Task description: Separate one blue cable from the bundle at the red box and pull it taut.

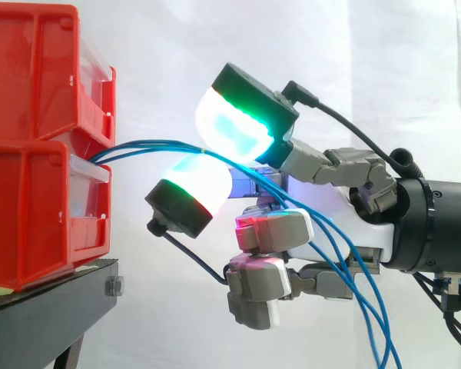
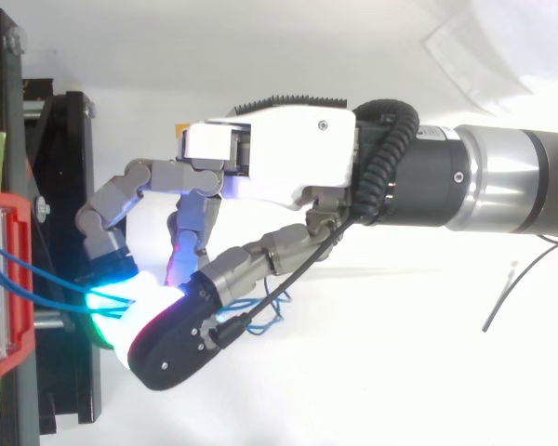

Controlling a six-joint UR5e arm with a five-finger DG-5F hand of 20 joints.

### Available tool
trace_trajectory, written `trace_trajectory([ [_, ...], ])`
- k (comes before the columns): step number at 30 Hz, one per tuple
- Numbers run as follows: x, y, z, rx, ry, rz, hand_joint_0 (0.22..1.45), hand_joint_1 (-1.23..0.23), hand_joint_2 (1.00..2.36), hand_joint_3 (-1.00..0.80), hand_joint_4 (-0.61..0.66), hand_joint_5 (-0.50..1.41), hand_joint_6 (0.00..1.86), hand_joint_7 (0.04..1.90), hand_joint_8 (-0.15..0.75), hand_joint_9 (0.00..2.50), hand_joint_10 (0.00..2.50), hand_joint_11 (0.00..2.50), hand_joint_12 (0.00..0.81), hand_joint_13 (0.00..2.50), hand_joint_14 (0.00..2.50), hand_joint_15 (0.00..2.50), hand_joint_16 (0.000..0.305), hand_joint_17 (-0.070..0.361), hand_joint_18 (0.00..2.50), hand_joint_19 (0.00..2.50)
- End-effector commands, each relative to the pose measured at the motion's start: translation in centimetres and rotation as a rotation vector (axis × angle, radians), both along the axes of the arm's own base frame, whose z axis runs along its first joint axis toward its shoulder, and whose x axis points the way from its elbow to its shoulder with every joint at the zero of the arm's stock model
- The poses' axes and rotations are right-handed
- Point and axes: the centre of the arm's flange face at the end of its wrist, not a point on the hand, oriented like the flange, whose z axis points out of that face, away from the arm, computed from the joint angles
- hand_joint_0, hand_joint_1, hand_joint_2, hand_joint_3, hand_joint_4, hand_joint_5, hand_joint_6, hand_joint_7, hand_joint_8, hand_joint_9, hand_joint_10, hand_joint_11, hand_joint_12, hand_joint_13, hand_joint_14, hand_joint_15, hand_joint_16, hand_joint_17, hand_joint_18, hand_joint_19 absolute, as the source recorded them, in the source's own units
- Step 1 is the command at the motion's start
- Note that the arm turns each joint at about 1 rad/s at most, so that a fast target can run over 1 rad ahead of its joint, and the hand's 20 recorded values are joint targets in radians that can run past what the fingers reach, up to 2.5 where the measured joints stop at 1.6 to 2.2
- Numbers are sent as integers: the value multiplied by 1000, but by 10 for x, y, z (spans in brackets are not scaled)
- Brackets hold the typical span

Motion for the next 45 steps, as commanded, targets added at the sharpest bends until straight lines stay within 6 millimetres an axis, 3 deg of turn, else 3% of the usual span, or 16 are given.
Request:
trace_trajectory([
  [1, 0, 0, 0, 0, 2, 0, 609, -770, 1015, -304, -14, -97, 877, 1234, 292, 1477, 27, 1059, 339, 1333, 30, 905, 51, 114, 991, 1004],
  [3, 0, 0, 0, 0, 2, 0, 614, -848, 1025, -87, -15, -120, 901, 1236, 298, 1409, 28, 1057, 344, 1322, 30, 914, 53, 120, 996, 1004],
  [8, 0, 0, 0, -8, 2, -1, 632, -879, 1016, 36, -74, -126, 914, 1337, 322, 1380, 24, 1013, 391, 1331, 28, 879, 62, 140, 1038, 959],
  [11, 0, 0, 0, -15, 2, -2, 674, -871, 1017, -119, -56, -157, 919, 1292, 296, 1252, 25, 1037, 361, 1249, 29, 890, 56, 125, 951, 988],
  [13, 0, 0, 0, -14, 3, -2, 737, -885, 1007, -409, -44, -167, 919, 1224, 278, 1234, 25, 1049, 340, 1216, 28, 886, 53, 120, 920, 961],
  [15, 0, 0, 0, -16, 3, -2, 752, -873, 1000, -500, -26, -168, 920, 1164, 277, 1225, 26, 1045, 342, 1212, 30, 875, 53, 118, 917, 941],
  [19, 0, 0, 0, -18, -2, -2, 628, -866, 1000, -500, 74, -149, 903, 1177, 295, 1300, 27, 1062, 348, 1241, 30, 882, 53, 119, 941, 969],
  [22, 0, 0, 0, -20, 2, -2, 543, -746, 1000, -500, 77, -142, 897, 1163, 305, 1346, 26, 1061, 366, 1280, 29, 882, 56, 125, 978, 982],
  [28, 0, -1, 0, -21, 3, -1, 529, -612, 1000, -500, 67, -139, 891, 1119, 311, 1362, 25, 1049, 368, 1294, 28, 885, 57, 128, 996, 984],
  [32, 0, 0, 0, -21, 3, 1, 602, -553, 1000, -500, 53, -140, 885, 1128, 297, 1363, 27, 1062, 351, 1281, 29, 890, 53, 120, 975, 1007],
  [34, 0, 0, 0, -21, 1, 2, 610, -591, 1005, -445, 28, -138, 881, 1146, 296, 1367, 27, 1058, 352, 1281, 29, 891, 53, 119, 974, 1008],
  [36, 0, -1, 0, -21, 1, 1, 616, -755, 1014, -293, 30, -142, 883, 1174, 298, 1333, 27, 1083, 354, 1269, 30, 891, 53, 120, 959, 1012],
  [38, 0, -1, 0, -21, 3, 1, 658, -844, 1016, -264, -14, -154, 898, 1173, 285, 1292, 26, 1054, 346, 1244, 31, 898, 53, 119, 937, 992],
  [42, 0, -1, 0, -21, 3, 1, 780, -912, 1008, -421, -127, -174, 922, 1163, 256, 1227, 25, 1050, 330, 1203, 30, 864, 52, 117, 892, 928],
  [45, 0, 0, 0, -21, 1, 2, 810, -908, 1000, -500, -121, -176, 924, 1197, 251, 1227, 27, 1044, 328, 1197, 31, 861, 52, 117, 890, 904],
])
